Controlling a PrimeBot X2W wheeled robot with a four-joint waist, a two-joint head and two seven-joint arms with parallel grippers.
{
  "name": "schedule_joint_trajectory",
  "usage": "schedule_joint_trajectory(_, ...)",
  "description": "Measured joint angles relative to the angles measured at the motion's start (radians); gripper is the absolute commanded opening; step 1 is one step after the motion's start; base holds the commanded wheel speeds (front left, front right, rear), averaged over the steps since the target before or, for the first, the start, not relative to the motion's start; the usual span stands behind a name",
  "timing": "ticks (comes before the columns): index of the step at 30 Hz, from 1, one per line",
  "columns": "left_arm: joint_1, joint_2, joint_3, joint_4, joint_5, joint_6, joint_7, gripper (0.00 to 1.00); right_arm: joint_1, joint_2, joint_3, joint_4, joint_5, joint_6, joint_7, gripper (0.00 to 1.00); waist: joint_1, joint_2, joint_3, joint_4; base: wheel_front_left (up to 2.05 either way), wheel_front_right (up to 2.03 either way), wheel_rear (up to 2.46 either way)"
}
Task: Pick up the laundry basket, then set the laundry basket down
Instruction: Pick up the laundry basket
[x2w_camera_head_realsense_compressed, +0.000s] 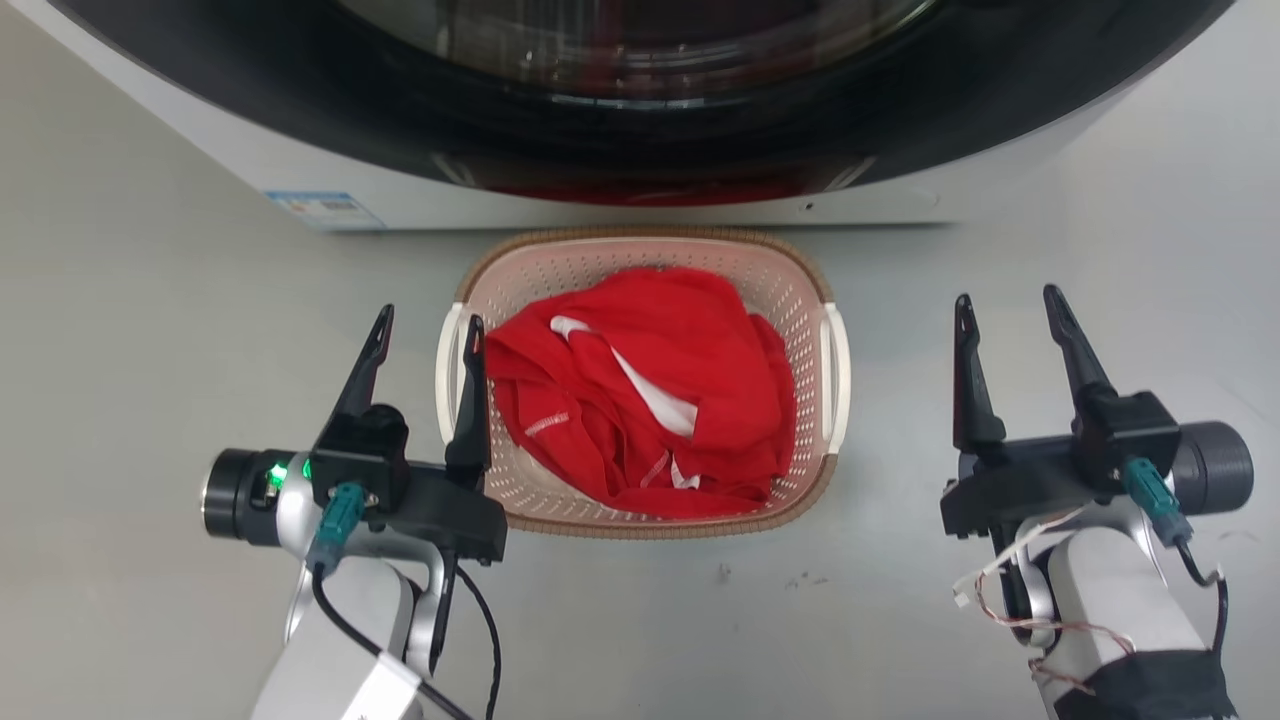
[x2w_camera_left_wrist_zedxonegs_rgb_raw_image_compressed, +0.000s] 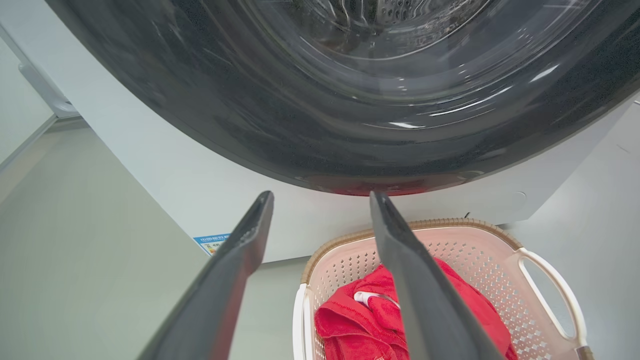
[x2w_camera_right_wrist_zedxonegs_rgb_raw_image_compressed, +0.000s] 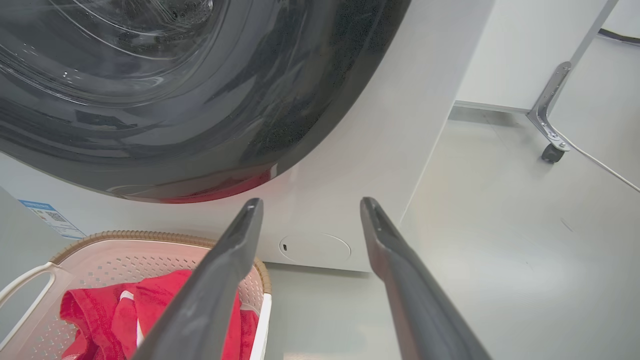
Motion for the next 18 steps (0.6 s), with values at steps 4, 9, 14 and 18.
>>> schedule_joint_trajectory(4,-0.064,-0.002,-0.004,0.067,-0.038,-0.007,0.002,1.0,-0.071,0.001,0.004,0.064,0.012,0.003,0.0,1.0,-0.0001,0.0,0.06,0.006,0.0,0.0,0.0)
schedule_joint_trajectory(9,-0.144,-0.003,-0.013,0.129,-0.069,-0.004,0.006,1.0,-0.157,0.002,0.011,0.138,0.035,0.007,0.0,1.0,0.0,0.0,0.135,0.01,0.0,0.0,0.0)
schedule_joint_trajectory(14,-0.215,-0.007,-0.024,0.201,-0.101,-0.003,0.006,1.0,-0.235,0.002,0.022,0.216,0.045,0.007,0.0,1.0,-0.0001,0.0001,0.208,0.01,0.0,0.0,0.0)
schedule_joint_trajectory(18,-0.242,-0.008,-0.028,0.272,-0.108,0.0,0.006,1.0,-0.268,0.003,0.032,0.285,0.053,0.008,0.0,1.0,-0.0001,0.0001,0.253,0.009,0.0,0.0,0.0)
